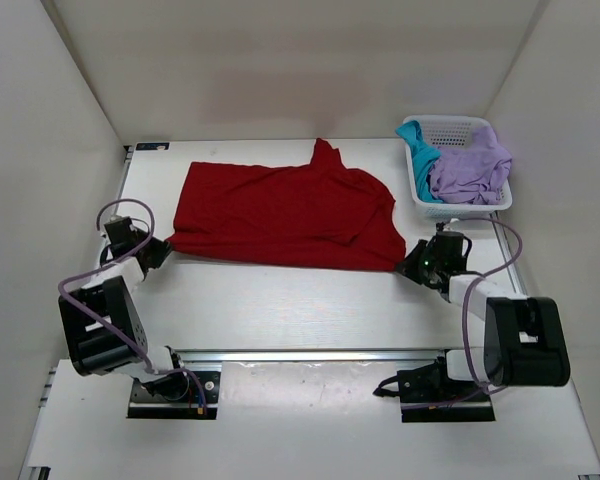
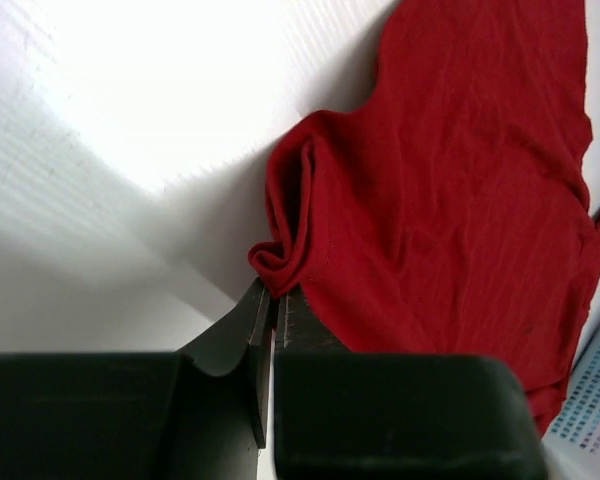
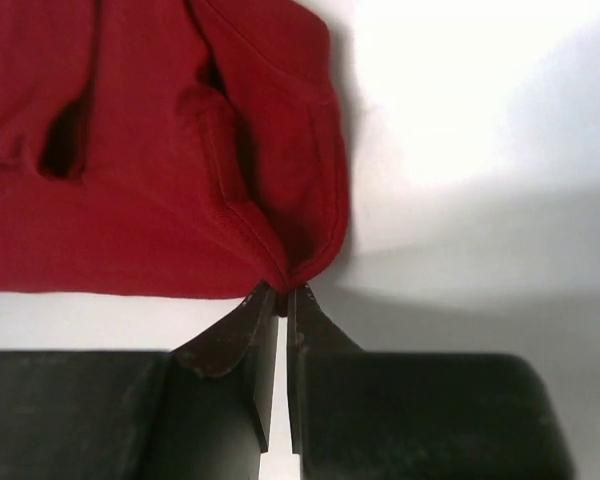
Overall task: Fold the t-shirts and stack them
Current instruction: Fold the flattened tshirt in 1/3 of the way
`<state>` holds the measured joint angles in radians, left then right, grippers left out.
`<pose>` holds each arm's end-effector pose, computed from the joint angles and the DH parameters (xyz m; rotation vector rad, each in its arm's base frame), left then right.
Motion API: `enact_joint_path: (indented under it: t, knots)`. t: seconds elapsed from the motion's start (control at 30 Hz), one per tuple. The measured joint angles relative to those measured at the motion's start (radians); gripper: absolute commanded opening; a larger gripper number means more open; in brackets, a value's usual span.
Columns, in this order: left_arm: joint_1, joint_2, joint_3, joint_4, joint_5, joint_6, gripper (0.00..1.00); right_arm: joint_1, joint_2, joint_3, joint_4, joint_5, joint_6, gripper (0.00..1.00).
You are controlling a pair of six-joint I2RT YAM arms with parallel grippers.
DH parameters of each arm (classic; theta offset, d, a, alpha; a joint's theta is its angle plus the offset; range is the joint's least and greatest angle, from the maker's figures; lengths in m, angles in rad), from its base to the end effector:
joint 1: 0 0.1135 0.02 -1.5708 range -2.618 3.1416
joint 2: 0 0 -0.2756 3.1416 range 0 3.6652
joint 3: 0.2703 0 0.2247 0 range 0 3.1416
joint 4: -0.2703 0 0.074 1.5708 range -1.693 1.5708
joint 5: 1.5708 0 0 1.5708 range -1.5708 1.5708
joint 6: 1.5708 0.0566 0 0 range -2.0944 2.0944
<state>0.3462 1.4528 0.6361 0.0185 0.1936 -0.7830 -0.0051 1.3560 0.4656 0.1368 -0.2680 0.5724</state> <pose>0.2576 0.0814 0.1777 -1.2001 2.0713 -0.4376 0.2380 0.0138 0.1642 0.5407 2.3043 0.5921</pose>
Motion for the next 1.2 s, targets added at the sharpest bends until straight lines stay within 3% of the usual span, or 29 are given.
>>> enact_joint_path:
  t: [0.13, 0.3, 0.4, 0.43, 0.53, 0.63, 0.77, 0.93, 1.07, 1.2]
  knots:
    - [-0.001, -0.051, -0.006, -0.076, 0.0, 0.049, 0.0, 0.0, -0.119, -0.102, -0.065, -0.003, -0.004, 0.0]
    - [-0.008, -0.19, -0.088, -0.165, -0.037, 0.109, 0.0, -0.027, -0.385, -0.2, -0.215, -0.011, -0.011, 0.0]
    - [-0.011, -0.224, -0.119, -0.209, -0.049, 0.119, 0.08, -0.031, -0.481, -0.224, -0.279, -0.005, -0.011, 0.0]
    - [-0.016, -0.221, -0.125, -0.212, -0.051, 0.121, 0.15, -0.03, -0.489, -0.223, -0.291, -0.003, -0.012, 0.02]
    - [-0.003, -0.215, -0.165, -0.204, -0.039, 0.122, 0.34, -0.05, -0.482, -0.223, -0.313, -0.02, -0.016, 0.31]
    - [0.053, -0.21, -0.194, -0.193, 0.003, 0.11, 0.4, -0.068, -0.486, -0.22, -0.327, -0.031, -0.016, 0.38]
    - [0.029, -0.246, -0.167, -0.221, -0.034, 0.113, 0.4, -0.028, -0.525, -0.17, -0.375, -0.018, -0.022, 0.39]
    - [-0.106, -0.332, -0.088, -0.192, -0.124, 0.126, 0.42, 0.104, -0.555, -0.083, -0.36, 0.01, -0.023, 0.32]
    - [-0.113, -0.184, 0.011, -0.149, -0.137, 0.129, 0.31, 0.194, -0.512, -0.074, -0.307, 0.013, -0.018, 0.32]
    - [-0.072, -0.075, 0.024, -0.147, -0.148, 0.13, 0.37, 0.255, -0.453, -0.074, -0.286, 0.014, -0.019, 0.32]
